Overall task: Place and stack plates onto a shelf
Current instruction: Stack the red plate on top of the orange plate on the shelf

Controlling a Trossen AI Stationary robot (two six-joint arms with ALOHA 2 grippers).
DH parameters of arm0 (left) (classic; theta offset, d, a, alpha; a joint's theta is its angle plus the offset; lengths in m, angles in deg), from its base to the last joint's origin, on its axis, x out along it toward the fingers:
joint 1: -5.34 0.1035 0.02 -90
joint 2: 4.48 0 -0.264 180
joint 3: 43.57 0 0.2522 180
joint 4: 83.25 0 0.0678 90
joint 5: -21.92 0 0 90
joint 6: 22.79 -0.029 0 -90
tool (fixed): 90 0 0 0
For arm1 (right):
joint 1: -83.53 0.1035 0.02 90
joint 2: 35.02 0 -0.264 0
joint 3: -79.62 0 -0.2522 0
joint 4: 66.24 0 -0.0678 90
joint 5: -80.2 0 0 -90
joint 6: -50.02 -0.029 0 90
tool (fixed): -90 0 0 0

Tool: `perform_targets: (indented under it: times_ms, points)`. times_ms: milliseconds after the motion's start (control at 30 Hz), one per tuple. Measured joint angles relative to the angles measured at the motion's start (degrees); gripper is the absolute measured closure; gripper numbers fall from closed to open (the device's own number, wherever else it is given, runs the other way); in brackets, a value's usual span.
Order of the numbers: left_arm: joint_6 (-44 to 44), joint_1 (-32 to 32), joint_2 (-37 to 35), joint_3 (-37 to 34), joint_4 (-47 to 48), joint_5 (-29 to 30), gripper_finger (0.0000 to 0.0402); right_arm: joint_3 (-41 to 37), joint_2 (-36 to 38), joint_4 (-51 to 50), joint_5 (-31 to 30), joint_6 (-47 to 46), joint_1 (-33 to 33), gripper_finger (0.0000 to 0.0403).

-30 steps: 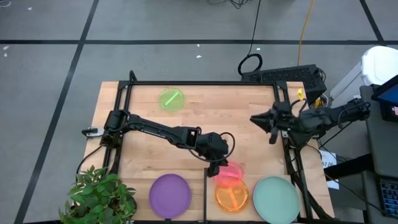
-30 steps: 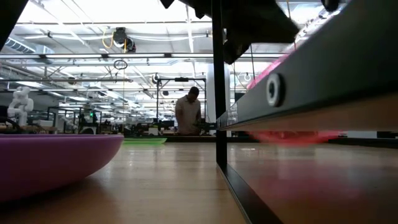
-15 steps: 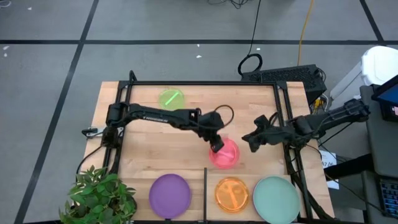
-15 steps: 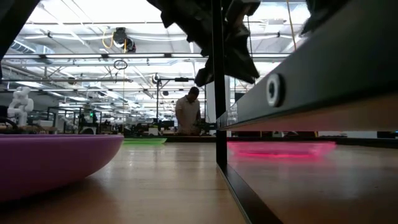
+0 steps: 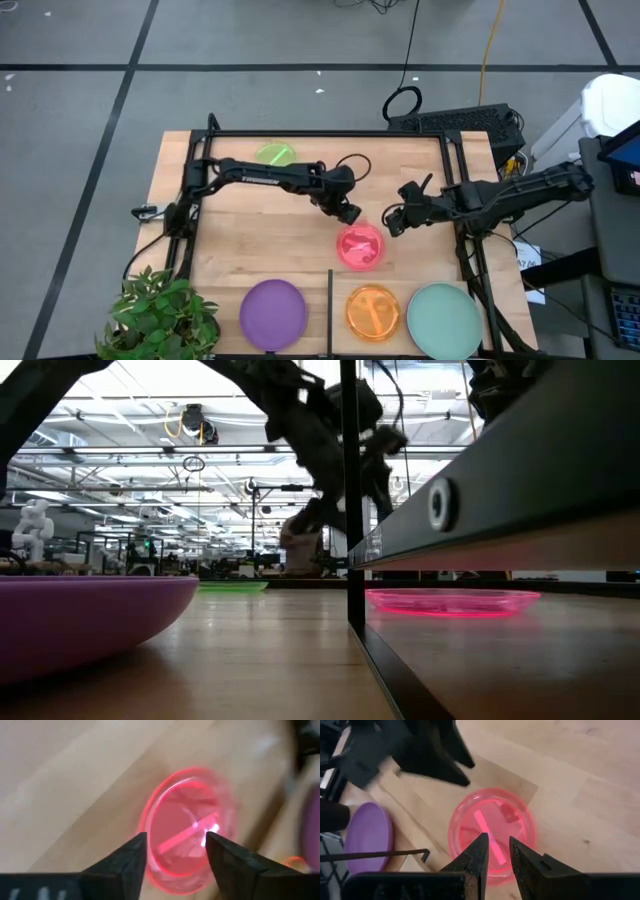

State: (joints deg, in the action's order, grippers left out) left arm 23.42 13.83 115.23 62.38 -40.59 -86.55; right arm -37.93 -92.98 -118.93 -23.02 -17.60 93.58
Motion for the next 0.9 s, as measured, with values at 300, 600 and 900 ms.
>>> perform_targets:
  times_ms: [300,600,900]
  points:
    - [3.03,-1.37,4.36,-0.1,0.91,3.89,0.0177,0.0,2.52,-0.75,0.04,0.95,-0.75,0.0342]
    - [2.55,-2.08,6.59,-0.03,0.03,5.04,0.0177,0.0,2.73,-0.81,0.06,1.01,-0.75,0.0342]
    - [2.3,-3.56,7.13,-0.03,-1.42,6.02,0.024,0.0,2.75,-0.17,1.53,2.3,-0.66,0.0342]
